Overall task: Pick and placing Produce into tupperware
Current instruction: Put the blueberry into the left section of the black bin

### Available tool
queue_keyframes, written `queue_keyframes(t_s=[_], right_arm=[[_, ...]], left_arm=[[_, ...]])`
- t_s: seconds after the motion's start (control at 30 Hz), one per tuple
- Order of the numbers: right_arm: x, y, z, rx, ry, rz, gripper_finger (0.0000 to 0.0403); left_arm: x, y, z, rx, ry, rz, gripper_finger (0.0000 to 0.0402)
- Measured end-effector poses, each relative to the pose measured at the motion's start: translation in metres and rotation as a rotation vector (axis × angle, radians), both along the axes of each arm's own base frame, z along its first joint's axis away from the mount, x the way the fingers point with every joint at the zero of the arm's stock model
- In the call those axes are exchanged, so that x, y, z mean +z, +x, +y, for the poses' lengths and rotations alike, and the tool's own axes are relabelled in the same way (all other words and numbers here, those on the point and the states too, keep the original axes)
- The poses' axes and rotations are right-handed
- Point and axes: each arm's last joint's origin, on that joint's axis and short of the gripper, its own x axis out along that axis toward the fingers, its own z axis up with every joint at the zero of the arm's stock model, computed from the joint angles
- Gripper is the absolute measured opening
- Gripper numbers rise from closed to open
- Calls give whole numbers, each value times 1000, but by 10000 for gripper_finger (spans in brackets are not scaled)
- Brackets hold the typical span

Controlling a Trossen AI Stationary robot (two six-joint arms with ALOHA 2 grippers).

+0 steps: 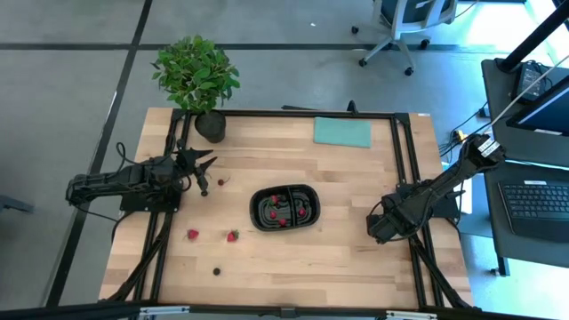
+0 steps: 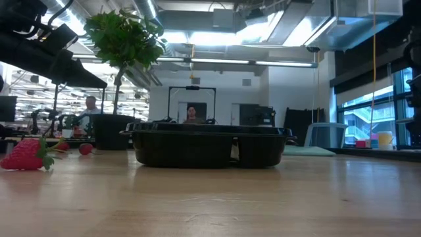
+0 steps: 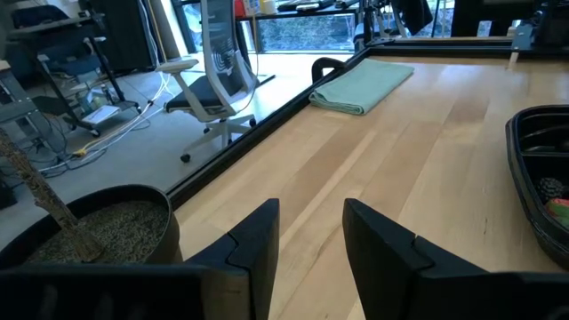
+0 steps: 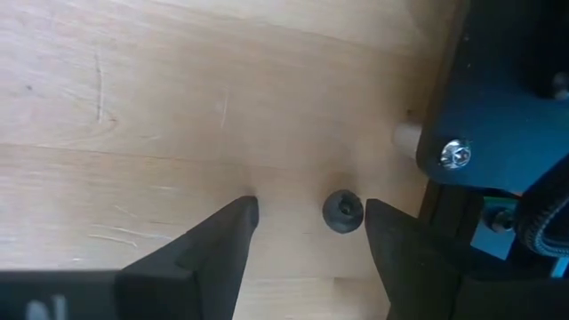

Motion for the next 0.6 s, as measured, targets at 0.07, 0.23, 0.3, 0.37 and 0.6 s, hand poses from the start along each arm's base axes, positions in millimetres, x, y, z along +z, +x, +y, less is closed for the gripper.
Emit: queue_keyframes(t_s=[0.07, 0.23, 0.3, 0.37, 0.6], right_arm=[[0, 0, 0, 1, 2, -2, 223], [1, 3, 2, 31, 3, -14, 198], [1, 3, 2, 34, -1, -23, 186], [1, 3, 2, 34, -1, -26, 175], [1, 5, 3, 35, 2, -41, 148]], left_arm=[[0, 0, 0, 0, 0, 0, 120], [0, 0, 0, 0, 0, 0, 120], [0, 0, 0, 0, 0, 0, 120], [0, 0, 0, -1, 0, 0, 120], [0, 0, 0, 0, -1, 0, 120]])
